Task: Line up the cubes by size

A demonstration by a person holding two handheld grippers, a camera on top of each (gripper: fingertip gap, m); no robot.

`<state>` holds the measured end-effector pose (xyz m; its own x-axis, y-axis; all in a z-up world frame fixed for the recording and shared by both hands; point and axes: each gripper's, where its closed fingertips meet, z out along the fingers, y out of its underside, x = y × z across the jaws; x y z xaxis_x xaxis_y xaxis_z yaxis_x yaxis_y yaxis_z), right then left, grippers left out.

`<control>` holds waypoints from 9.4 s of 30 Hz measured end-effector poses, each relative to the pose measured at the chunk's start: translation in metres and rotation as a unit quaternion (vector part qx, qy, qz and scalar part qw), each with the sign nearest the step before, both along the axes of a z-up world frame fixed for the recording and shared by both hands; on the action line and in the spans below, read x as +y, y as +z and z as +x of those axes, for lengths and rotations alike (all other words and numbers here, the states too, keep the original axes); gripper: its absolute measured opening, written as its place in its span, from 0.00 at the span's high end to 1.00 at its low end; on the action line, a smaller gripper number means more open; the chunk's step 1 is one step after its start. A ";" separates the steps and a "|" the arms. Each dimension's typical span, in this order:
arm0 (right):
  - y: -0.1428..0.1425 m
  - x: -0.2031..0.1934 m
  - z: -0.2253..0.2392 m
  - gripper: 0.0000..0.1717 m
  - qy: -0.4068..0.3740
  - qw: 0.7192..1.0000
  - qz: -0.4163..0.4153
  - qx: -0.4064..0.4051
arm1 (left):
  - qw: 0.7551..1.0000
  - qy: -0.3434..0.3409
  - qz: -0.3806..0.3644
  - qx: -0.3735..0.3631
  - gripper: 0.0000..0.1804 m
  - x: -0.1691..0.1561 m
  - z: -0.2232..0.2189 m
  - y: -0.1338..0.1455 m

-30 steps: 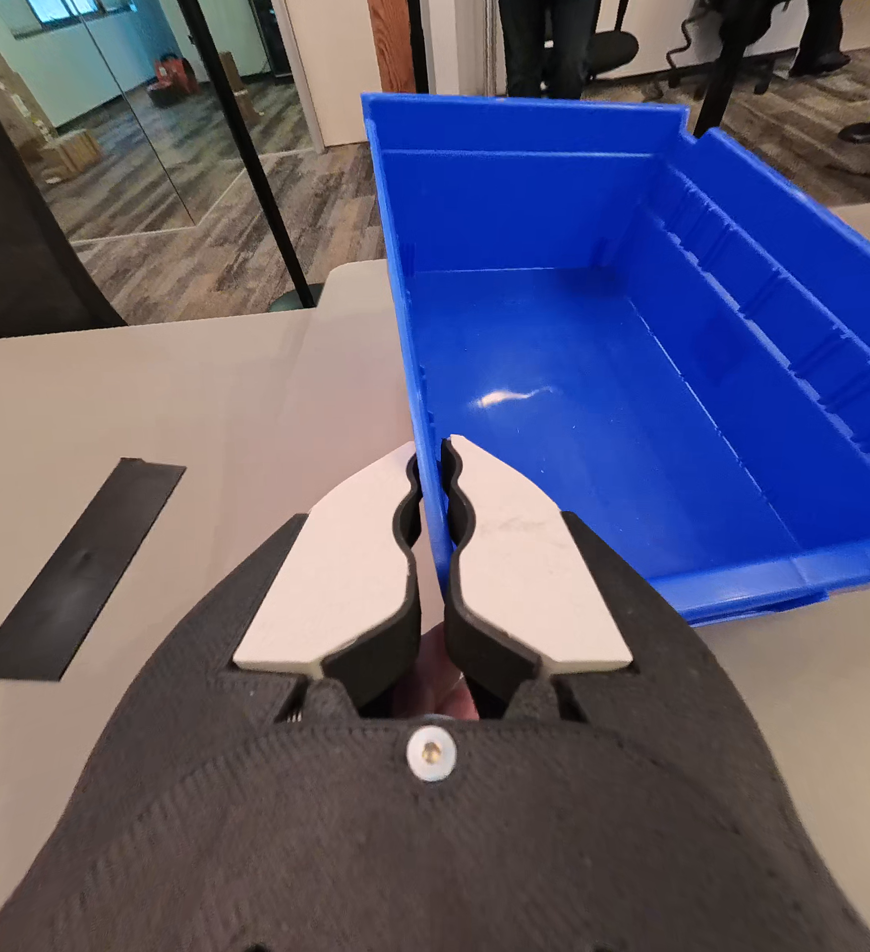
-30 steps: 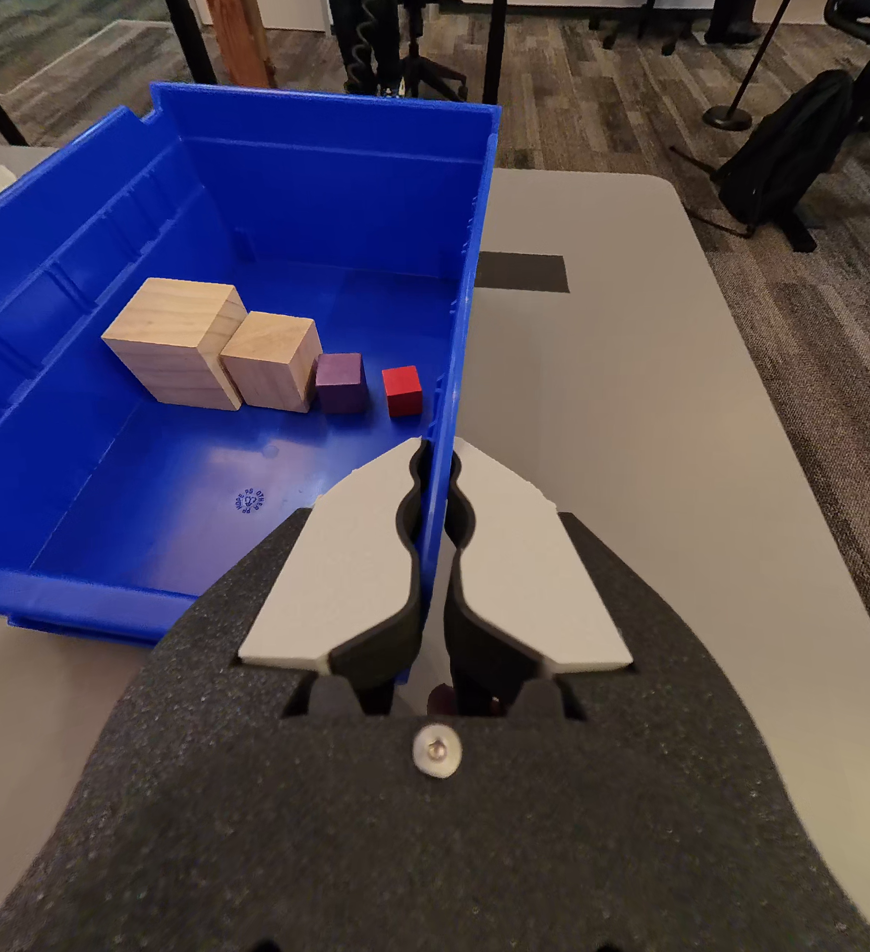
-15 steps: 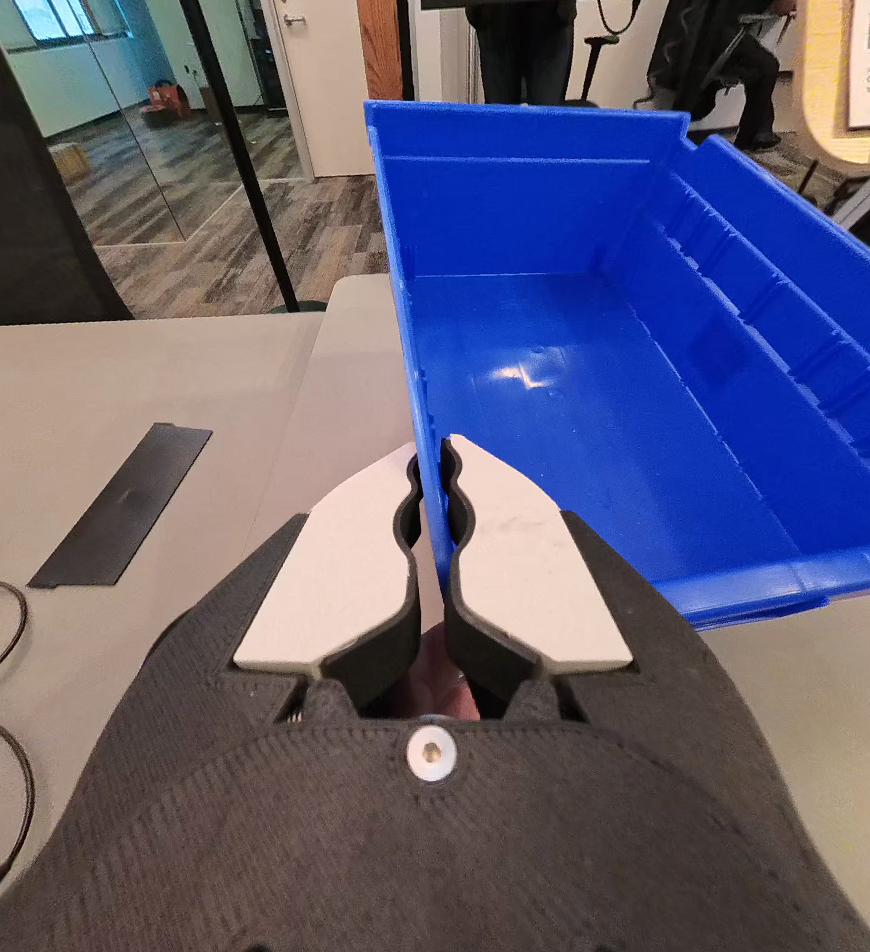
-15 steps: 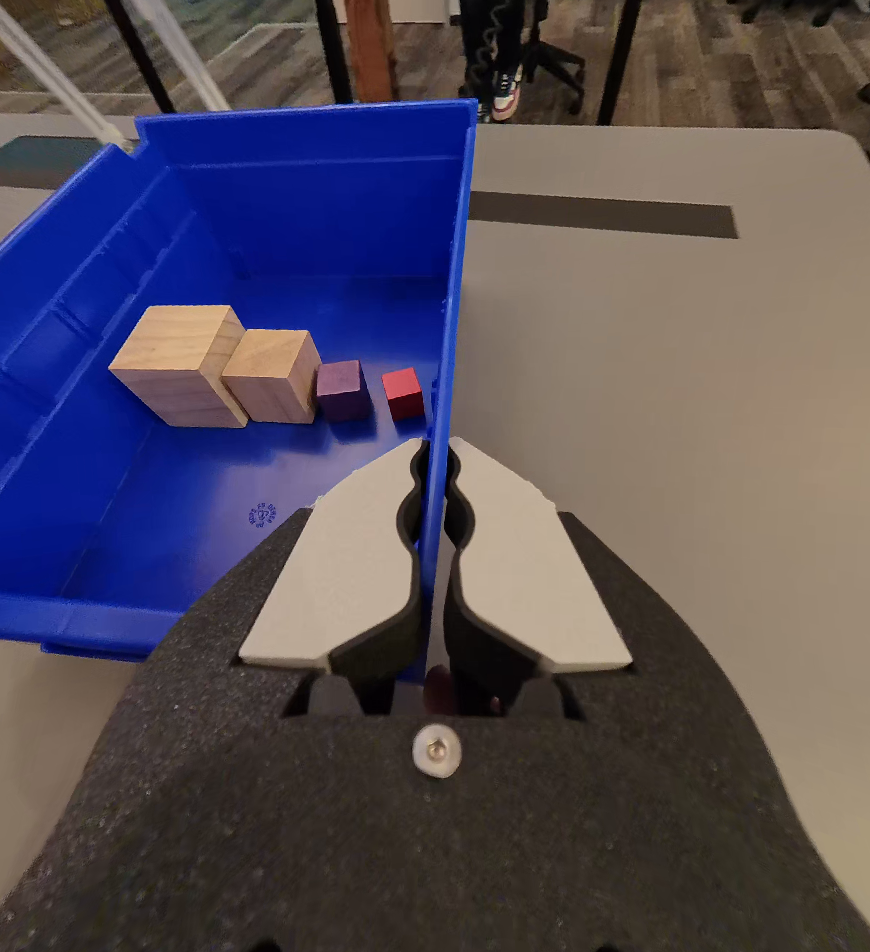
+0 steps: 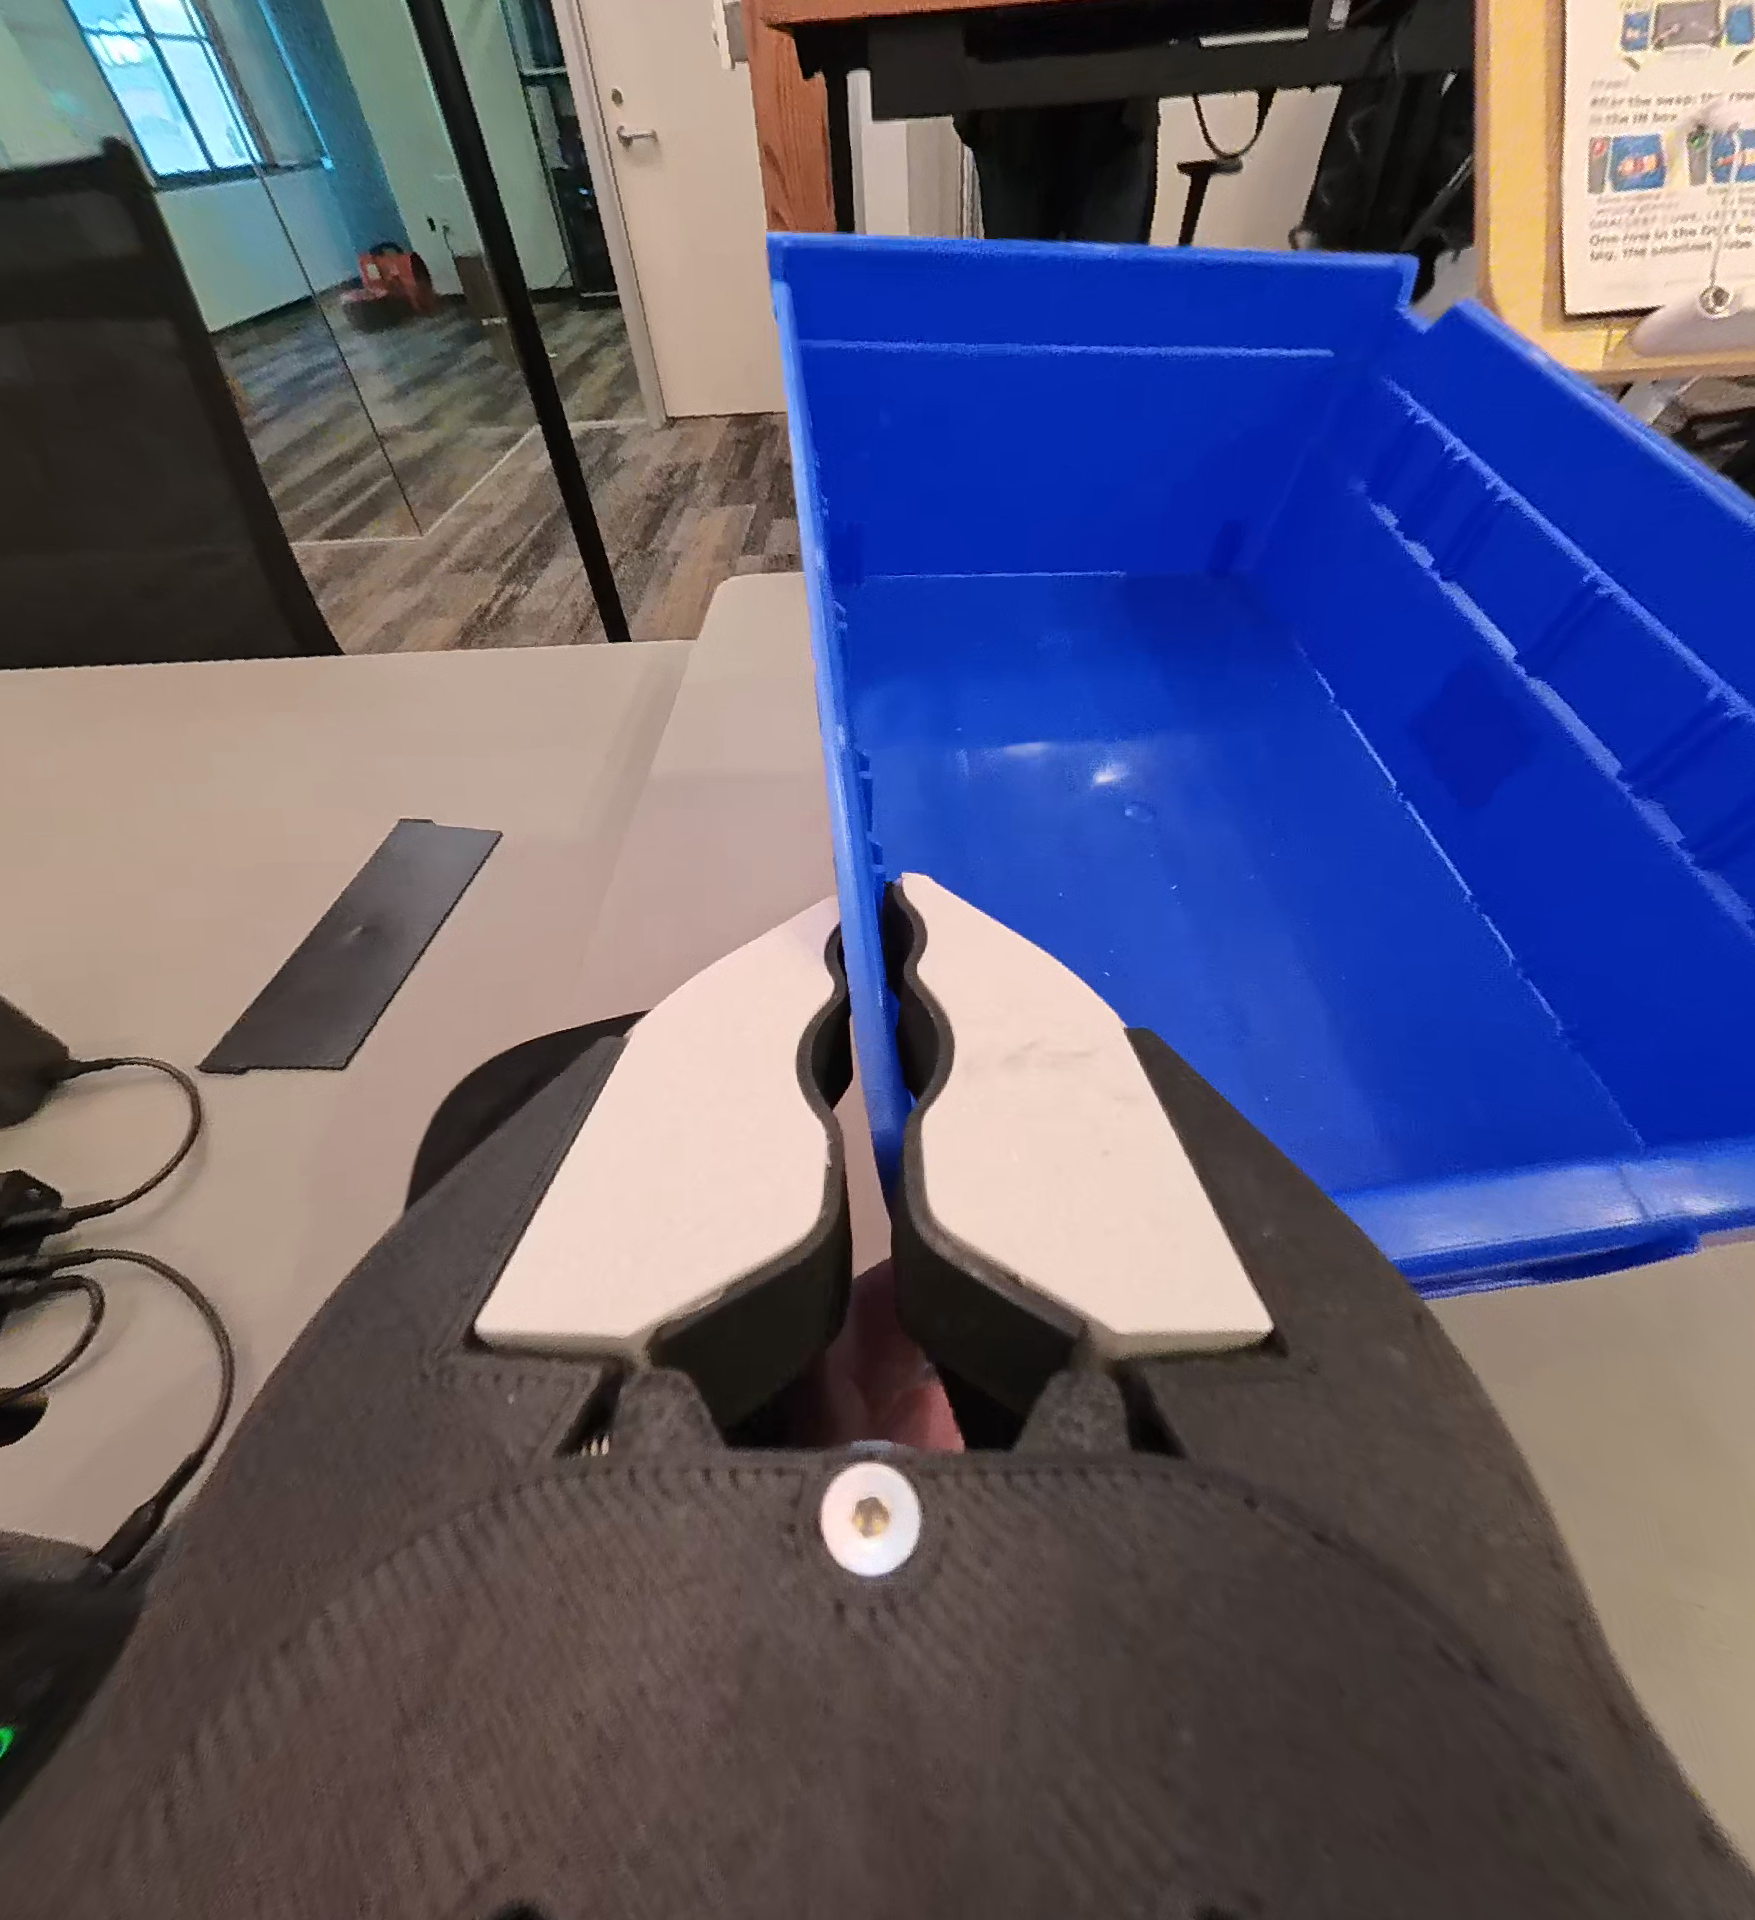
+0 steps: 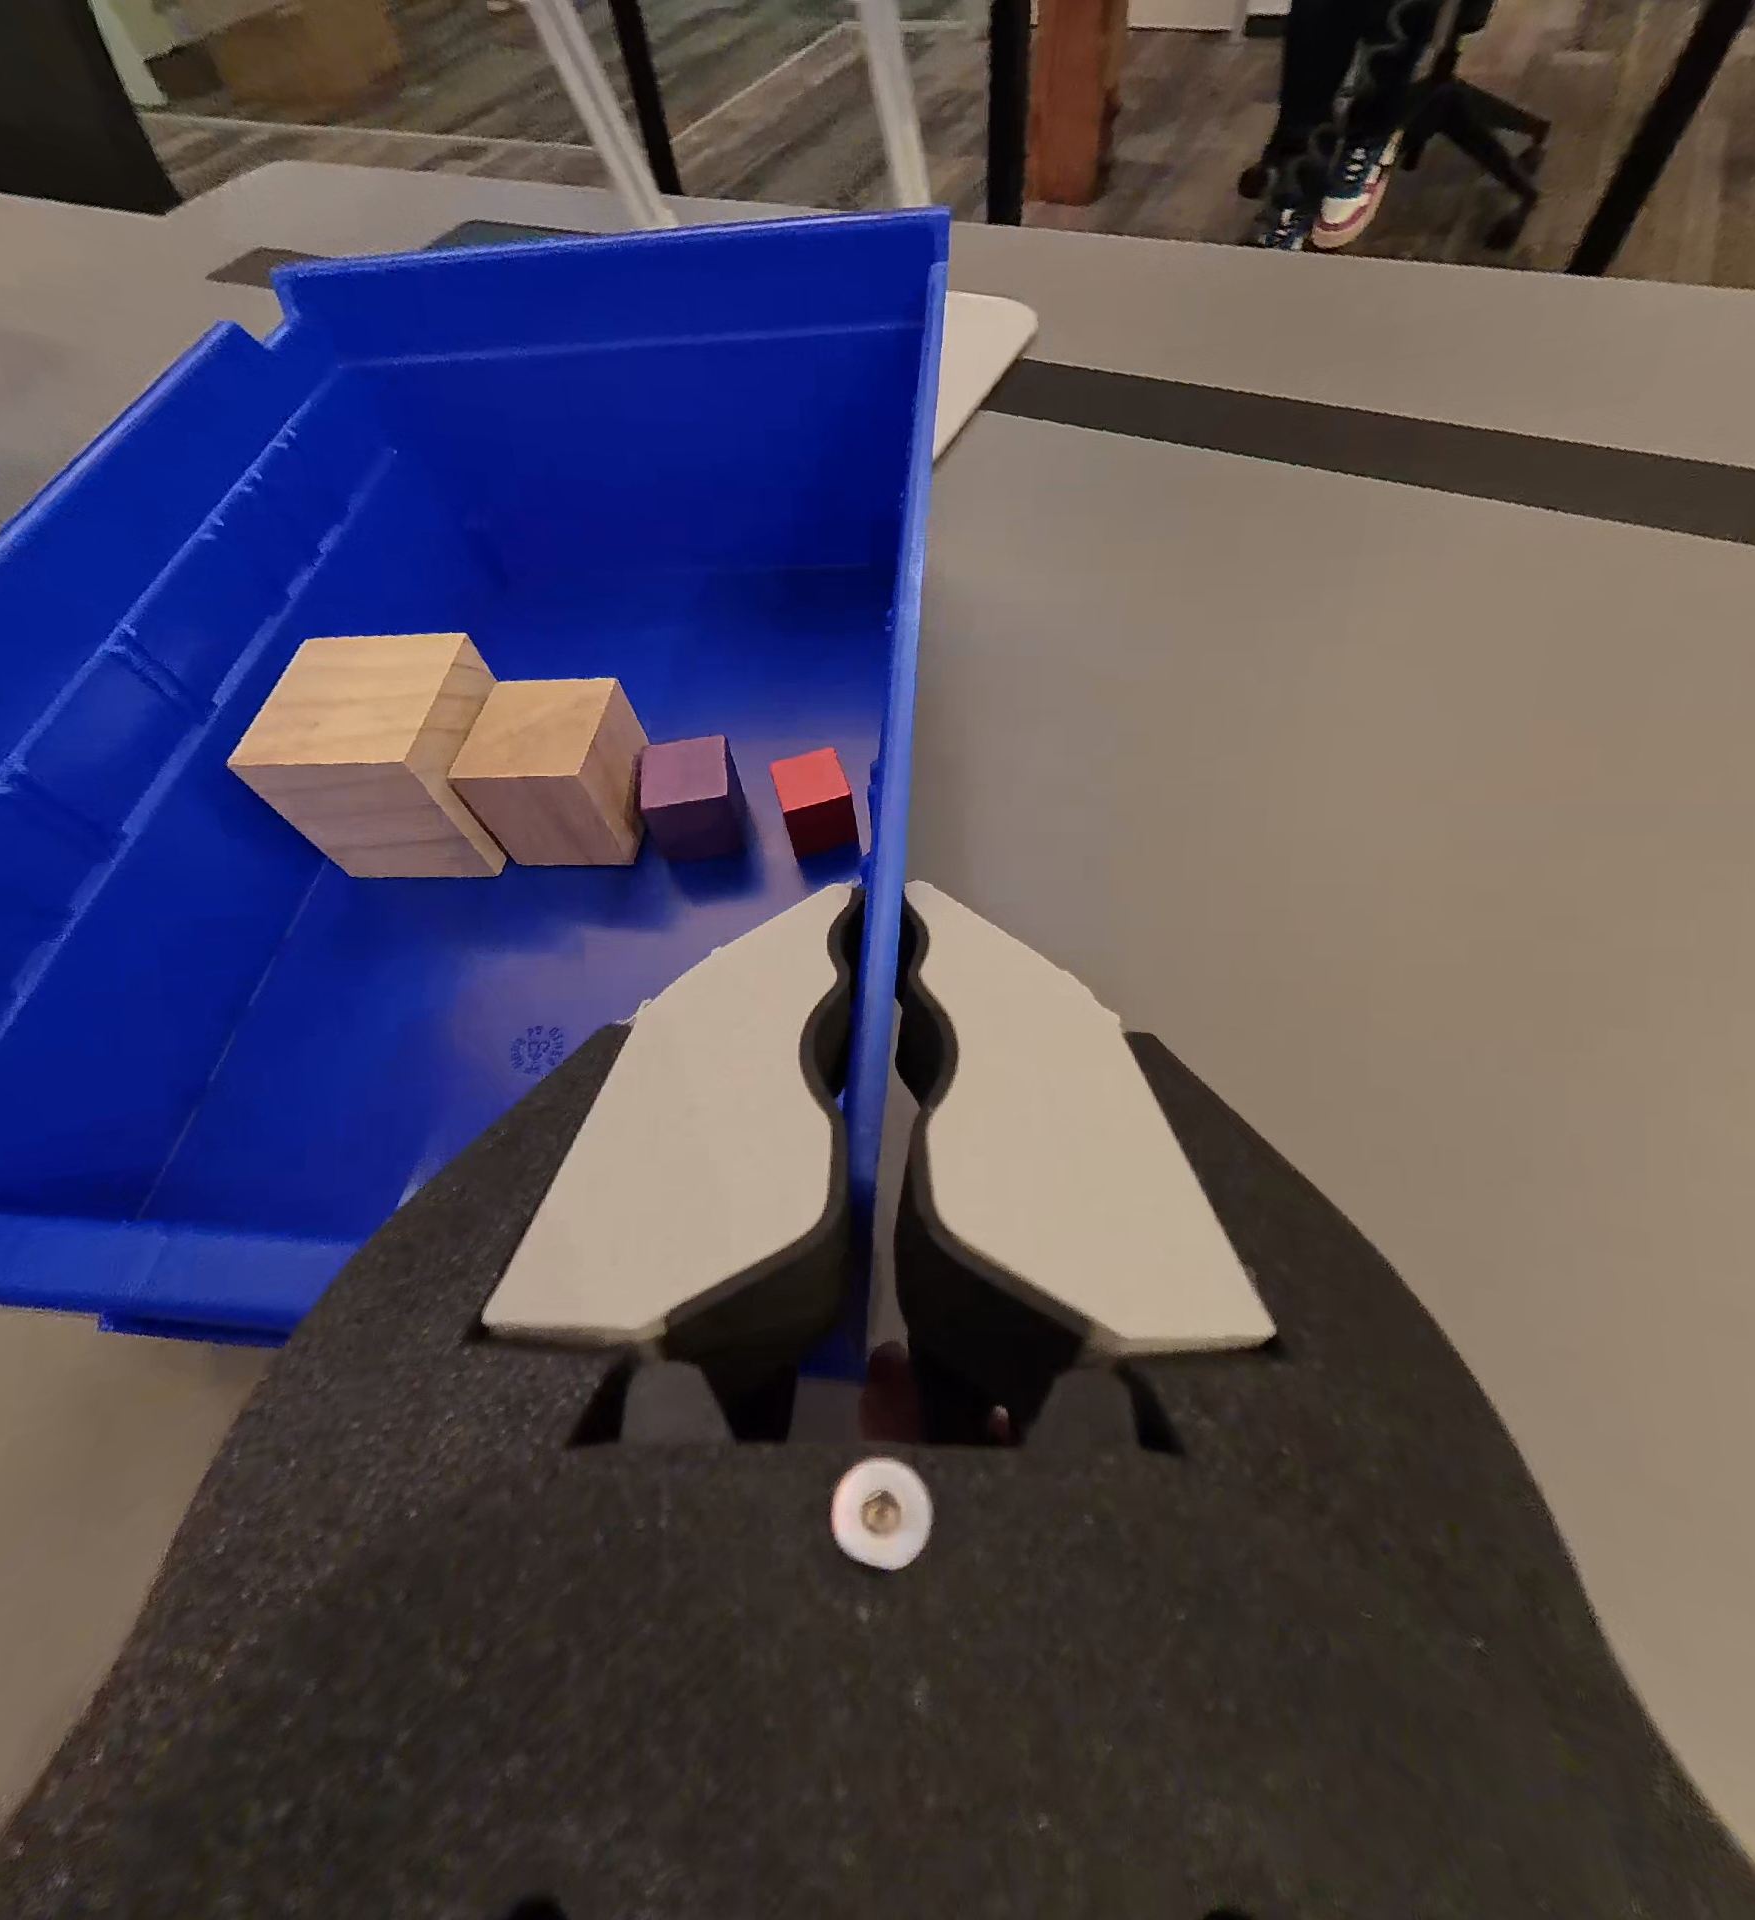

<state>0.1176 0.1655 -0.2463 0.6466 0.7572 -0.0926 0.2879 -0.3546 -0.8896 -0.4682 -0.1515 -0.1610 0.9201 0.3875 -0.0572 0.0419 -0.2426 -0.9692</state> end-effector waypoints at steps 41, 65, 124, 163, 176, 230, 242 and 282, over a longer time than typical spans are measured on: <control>-0.001 0.002 -0.370 0.98 0.097 0.995 0.019 0.012 | 0.996 0.036 0.069 0.033 0.99 -0.090 0.008 0.056; 0.076 -0.057 -0.095 0.73 0.091 0.992 0.044 0.078 | 0.971 -0.231 0.059 -0.028 0.99 0.094 0.214 0.057; -0.007 0.101 0.160 0.96 -0.122 0.986 0.037 -0.104 | 0.875 -0.447 -0.072 -0.174 0.70 0.371 0.580 -0.079; 0.039 -0.045 -0.163 0.75 0.201 0.968 0.148 0.000 | 0.993 -0.079 -0.048 -0.074 0.47 0.142 0.231 -0.081; 0.002 -0.034 -0.341 0.79 0.244 0.965 0.094 0.004 | 0.993 0.011 -0.063 -0.101 0.60 0.148 0.129 -0.104; -0.001 -0.090 -0.446 0.81 0.244 0.967 0.062 0.049 | 0.987 0.014 -0.107 -0.121 0.86 0.164 -0.066 -0.099; -0.009 -0.056 -0.307 0.80 0.224 0.970 0.092 0.001 | 0.984 -0.088 -0.150 0.038 0.75 0.172 0.114 -0.093; -0.058 0.020 -0.095 0.68 0.043 0.986 0.025 -0.158 | 0.934 -0.242 -0.263 -0.021 0.47 0.252 0.255 -0.156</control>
<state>0.0230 0.1858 -0.3040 0.5706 0.8086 0.1433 0.5811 -0.2743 -0.7662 -0.2135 0.1002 -0.3171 0.9859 -0.1457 -0.0822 -0.1605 -0.6857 -0.7100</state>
